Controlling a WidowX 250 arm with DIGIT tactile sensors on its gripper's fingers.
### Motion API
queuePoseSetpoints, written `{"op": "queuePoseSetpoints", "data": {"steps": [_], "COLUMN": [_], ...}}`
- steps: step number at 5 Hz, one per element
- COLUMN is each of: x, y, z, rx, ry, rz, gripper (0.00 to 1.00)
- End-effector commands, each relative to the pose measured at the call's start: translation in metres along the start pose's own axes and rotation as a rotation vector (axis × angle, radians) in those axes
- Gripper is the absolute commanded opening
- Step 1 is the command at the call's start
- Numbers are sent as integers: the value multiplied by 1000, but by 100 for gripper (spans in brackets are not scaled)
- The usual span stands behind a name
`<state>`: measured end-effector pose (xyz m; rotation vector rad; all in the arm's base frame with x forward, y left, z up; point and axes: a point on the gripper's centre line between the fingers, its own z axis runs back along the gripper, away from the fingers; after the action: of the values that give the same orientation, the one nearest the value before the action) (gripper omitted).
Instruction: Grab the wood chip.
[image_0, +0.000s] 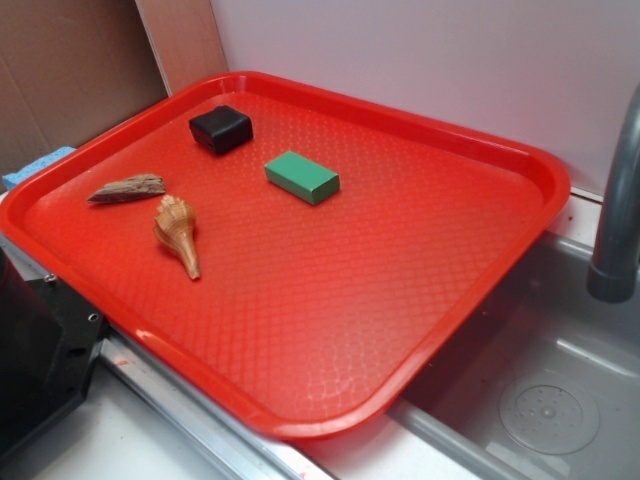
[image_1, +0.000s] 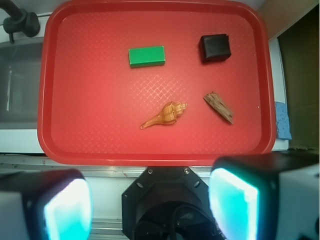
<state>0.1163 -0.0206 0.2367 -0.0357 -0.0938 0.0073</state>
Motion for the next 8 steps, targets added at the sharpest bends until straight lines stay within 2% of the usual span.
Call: {"op": "queuePoseSetpoints", "data": {"steps": [1, 2, 3, 4, 5, 6, 7, 8], "x": [0, 0, 4, 10, 15, 20, 28, 36], "y": [0, 11, 21, 47, 74, 90, 109, 120], "z": [0, -8, -25, -47, -68, -86, -109, -131], "rx": [0, -16, -37, -27, -42, -30, -48, 22], "ry": [0, -19, -7, -6, -75, -118, -133, -114], "rz": [0, -22, -118, -180, -278, -381, -412, -402], "gripper": [100, 100, 100, 100, 100, 100, 100, 100]}}
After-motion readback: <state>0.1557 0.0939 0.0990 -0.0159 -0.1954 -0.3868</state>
